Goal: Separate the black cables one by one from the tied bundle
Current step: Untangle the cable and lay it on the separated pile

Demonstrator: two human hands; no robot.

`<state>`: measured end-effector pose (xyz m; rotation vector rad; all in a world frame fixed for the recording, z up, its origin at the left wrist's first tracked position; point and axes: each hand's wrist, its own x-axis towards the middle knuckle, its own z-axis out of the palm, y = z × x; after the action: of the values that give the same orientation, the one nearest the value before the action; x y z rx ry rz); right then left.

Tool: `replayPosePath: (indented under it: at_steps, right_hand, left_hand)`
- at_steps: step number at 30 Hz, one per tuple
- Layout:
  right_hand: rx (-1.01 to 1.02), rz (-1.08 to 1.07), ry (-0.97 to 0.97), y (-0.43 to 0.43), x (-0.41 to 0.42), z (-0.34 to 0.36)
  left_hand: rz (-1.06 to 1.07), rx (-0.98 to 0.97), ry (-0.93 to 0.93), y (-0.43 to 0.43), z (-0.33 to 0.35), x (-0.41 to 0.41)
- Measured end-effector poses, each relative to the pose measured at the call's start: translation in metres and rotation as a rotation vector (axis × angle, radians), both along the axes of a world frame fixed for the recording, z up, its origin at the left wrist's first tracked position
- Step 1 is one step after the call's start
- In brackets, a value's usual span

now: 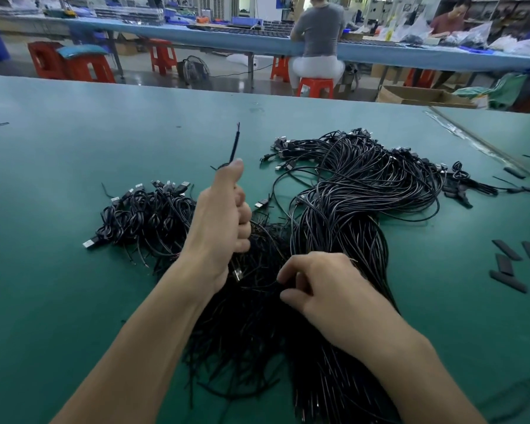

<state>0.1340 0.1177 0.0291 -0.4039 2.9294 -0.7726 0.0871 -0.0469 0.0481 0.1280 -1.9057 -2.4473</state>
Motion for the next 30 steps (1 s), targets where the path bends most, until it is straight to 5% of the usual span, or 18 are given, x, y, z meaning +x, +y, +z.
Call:
replayPosePath:
  at_steps: [14, 20, 30]
  right_hand:
    - [-0.048, 0.07, 0.196, -0.006, 0.002, 0.002]
    - [0.095, 0.118, 0.076, -0.002, 0.003, -0.002]
    - [-0.016, 0.086, 0.189, -0.003, 0.002, 0.001]
  left_hand:
    - [-0.001, -0.054, 0.192, 0.007, -0.003, 0.0]
    - [-0.007, -0.096, 0.231, 0.013, 0.002, 0.008]
    - [0.009, -0.17, 0.239, 0.015, 0.002, 0.009]
